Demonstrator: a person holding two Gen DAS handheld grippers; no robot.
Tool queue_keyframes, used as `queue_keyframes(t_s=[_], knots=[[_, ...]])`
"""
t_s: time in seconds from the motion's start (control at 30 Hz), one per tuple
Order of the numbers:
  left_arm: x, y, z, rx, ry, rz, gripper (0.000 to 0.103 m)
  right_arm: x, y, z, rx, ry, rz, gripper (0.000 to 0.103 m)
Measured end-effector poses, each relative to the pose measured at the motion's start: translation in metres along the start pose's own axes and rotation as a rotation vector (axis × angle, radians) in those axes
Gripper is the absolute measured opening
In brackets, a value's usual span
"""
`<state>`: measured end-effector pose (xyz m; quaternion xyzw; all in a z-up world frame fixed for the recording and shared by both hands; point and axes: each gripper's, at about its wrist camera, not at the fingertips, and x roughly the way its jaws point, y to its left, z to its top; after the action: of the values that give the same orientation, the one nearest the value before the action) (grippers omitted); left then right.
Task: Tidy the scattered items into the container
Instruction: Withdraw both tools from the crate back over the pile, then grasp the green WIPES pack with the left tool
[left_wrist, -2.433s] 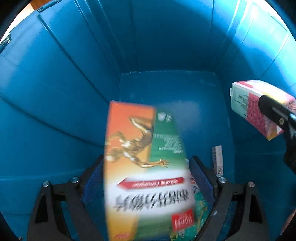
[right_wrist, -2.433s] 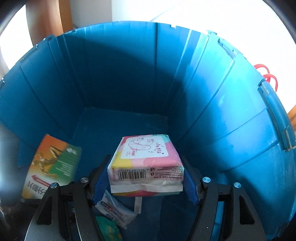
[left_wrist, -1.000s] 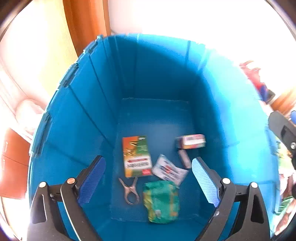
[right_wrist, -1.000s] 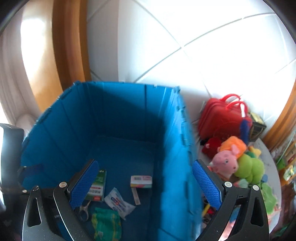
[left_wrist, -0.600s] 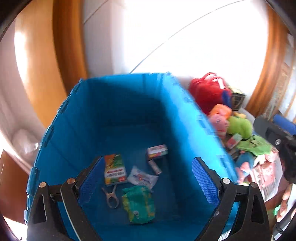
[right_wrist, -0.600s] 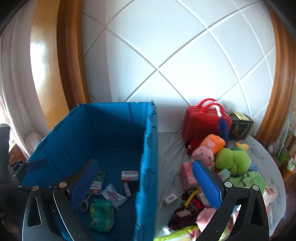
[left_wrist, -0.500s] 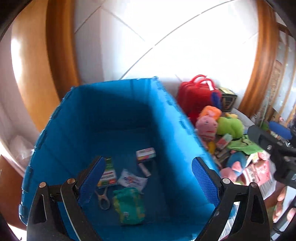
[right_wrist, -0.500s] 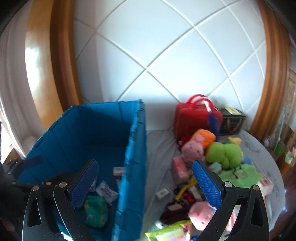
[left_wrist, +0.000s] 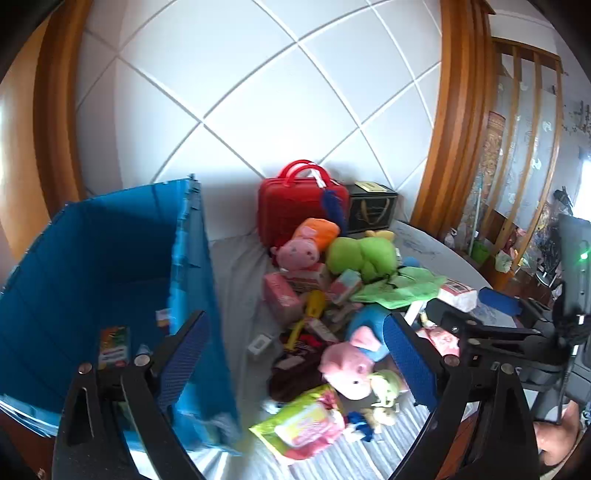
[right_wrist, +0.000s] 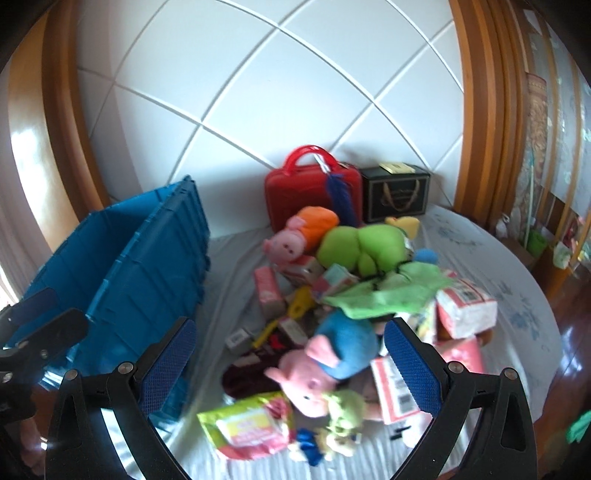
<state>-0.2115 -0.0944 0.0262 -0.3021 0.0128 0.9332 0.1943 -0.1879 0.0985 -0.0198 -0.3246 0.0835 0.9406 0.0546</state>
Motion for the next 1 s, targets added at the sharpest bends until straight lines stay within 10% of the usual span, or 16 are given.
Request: queue_keyframes(t_s=[0.43,1.0], knots=[[0.117,-0.044,-0.122,-0.053,0.23,0.107,0.096,0.076,-0.104,-0.099,0.072,0.25,0.02,0.103],[0.175,0.004,-0.258,-0.057,0.432,0.186,0.096,0.148,-0.096,-0.207,0.155,0.431,-0.057,0.102]])
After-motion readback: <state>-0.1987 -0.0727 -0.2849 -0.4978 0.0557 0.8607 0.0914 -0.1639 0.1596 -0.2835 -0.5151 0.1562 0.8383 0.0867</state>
